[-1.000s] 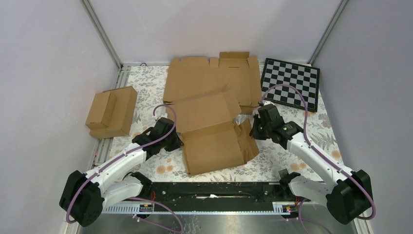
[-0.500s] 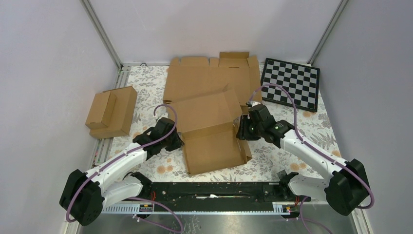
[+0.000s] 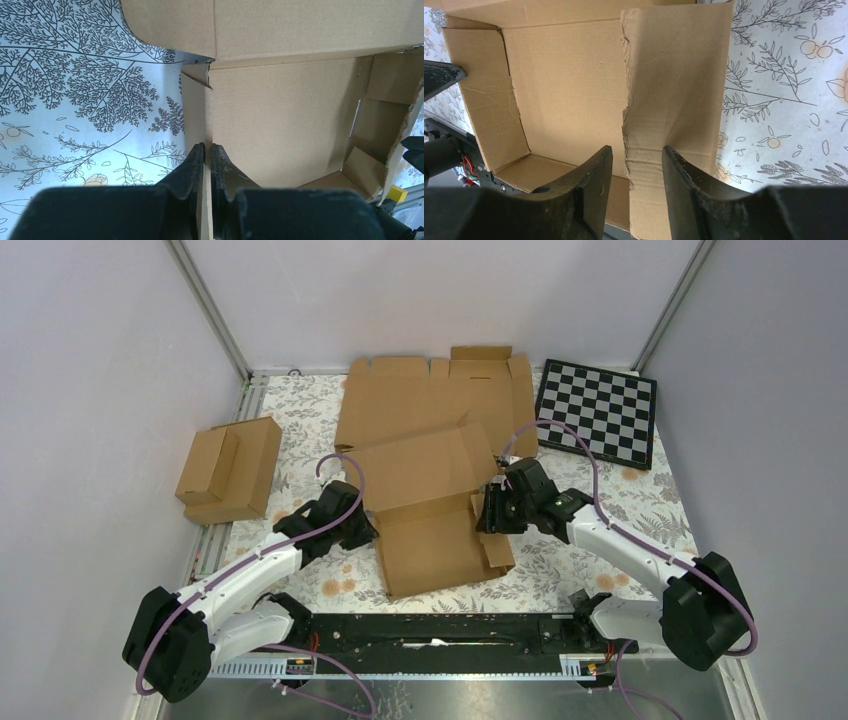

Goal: Fold the paper box

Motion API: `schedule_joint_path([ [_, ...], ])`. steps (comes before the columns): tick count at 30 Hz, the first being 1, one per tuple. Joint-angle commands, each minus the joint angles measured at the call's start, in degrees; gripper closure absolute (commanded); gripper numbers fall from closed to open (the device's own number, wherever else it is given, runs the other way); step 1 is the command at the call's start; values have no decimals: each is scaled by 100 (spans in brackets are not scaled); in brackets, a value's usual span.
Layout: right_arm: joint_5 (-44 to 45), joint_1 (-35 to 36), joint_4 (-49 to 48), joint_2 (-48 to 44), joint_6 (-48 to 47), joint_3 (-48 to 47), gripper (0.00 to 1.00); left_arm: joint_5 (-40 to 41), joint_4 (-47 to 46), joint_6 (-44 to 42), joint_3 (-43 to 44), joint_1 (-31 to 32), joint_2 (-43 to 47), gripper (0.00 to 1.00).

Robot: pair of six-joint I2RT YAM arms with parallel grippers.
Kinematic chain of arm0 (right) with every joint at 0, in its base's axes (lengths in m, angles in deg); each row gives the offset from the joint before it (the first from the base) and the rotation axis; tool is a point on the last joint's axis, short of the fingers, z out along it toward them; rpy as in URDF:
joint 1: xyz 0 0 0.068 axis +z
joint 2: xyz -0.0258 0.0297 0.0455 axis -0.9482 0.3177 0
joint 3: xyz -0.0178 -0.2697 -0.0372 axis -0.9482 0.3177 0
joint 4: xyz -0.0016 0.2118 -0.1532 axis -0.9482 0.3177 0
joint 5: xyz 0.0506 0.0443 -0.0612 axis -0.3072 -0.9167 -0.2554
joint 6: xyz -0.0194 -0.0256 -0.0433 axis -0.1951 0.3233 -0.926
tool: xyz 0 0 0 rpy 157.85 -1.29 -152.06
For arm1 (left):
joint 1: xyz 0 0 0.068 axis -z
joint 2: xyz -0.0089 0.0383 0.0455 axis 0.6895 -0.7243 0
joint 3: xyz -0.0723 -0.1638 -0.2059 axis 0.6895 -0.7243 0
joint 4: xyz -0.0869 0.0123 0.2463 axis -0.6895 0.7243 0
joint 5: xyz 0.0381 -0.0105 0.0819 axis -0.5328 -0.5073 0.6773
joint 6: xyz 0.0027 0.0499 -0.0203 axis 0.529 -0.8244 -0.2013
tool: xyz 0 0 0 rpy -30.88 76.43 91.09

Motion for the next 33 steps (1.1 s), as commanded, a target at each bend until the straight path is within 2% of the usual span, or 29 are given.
schedule_joint_path([
  [1, -225, 48, -241, 221, 121, 136, 54, 2, -341, 13, -55, 23, -19, 98],
  [7, 186, 76, -143, 552, 170, 145, 67, -35, -364, 17, -71, 32, -34, 99],
  [11, 715, 292, -64, 712, 128, 136, 70, -29, -389, 71, -122, 32, -3, 100],
  [21, 2909, 1192, 1085, 1445, -157, -542, 71, 42, -383, 145, -142, 58, -7, 100],
  [25, 3479, 1340, 1424, 1707, -356, -730, 71, 64, -390, 162, -168, 67, 12, 100],
  [29, 3188, 1375, 1544, 1808, -438, -928, 69, 79, -395, 169, -186, 67, 11, 100],
  [33, 2218, 1375, 1214, 1419, -627, -1009, 62, 62, -399, 163, -180, 67, 3, 100],
])
